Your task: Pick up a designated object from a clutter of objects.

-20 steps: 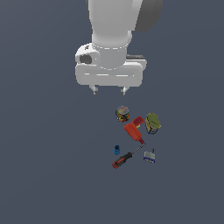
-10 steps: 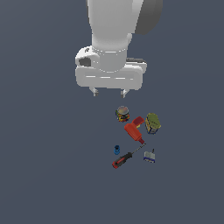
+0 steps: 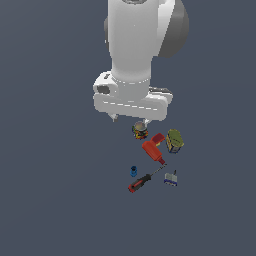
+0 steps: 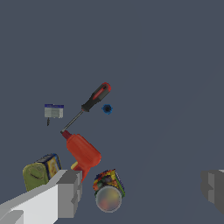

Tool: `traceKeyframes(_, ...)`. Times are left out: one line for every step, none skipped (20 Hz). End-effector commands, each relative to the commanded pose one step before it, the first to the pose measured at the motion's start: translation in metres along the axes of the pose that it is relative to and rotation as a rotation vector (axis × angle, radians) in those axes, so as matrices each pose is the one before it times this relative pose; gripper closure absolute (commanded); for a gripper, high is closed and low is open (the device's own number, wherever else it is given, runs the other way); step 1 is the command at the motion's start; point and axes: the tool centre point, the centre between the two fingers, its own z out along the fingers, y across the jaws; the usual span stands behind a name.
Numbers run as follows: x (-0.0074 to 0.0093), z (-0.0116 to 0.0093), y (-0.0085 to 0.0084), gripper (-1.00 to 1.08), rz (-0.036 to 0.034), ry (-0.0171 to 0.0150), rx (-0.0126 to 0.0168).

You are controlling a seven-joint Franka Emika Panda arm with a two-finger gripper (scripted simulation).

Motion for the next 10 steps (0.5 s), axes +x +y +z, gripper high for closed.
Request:
traceKeyframes(0.00735, 0.01386, -0.00784, -0.92, 0.05275, -0.00309, 0.00476)
traceKeyframes(0.00298, 0.00620, -0.00357, -0.92, 0.02348, -0.00120, 0.00181)
traceKeyframes(0.00282, 0.00631, -0.00362, -0.92, 0.02359, -0.00121, 0.00165)
traceKeyframes(0.00264, 0.00639, -0.00366, -0.92, 0.02361, -0.00121, 0.00149)
traceKeyframes(0.00247, 0.00648, -0.00369, -0.92, 0.02364, -0.00120, 0.00133)
traceKeyframes(0.00229, 0.00656, -0.00371, -0.92, 0.02366, -0.00118, 0.00117)
traceKeyframes(0.00211, 0.00664, -0.00373, -0.92, 0.02368, -0.00116, 0.00101)
traceKeyframes(0.00193, 0.00672, -0.00374, -0.92, 0.02369, -0.00112, 0.00085)
traceKeyframes(0.00176, 0.00680, -0.00374, -0.92, 0.02371, -0.00107, 0.00070)
traceKeyframes(0.00158, 0.00687, -0.00373, -0.92, 0.02372, -0.00102, 0.00056)
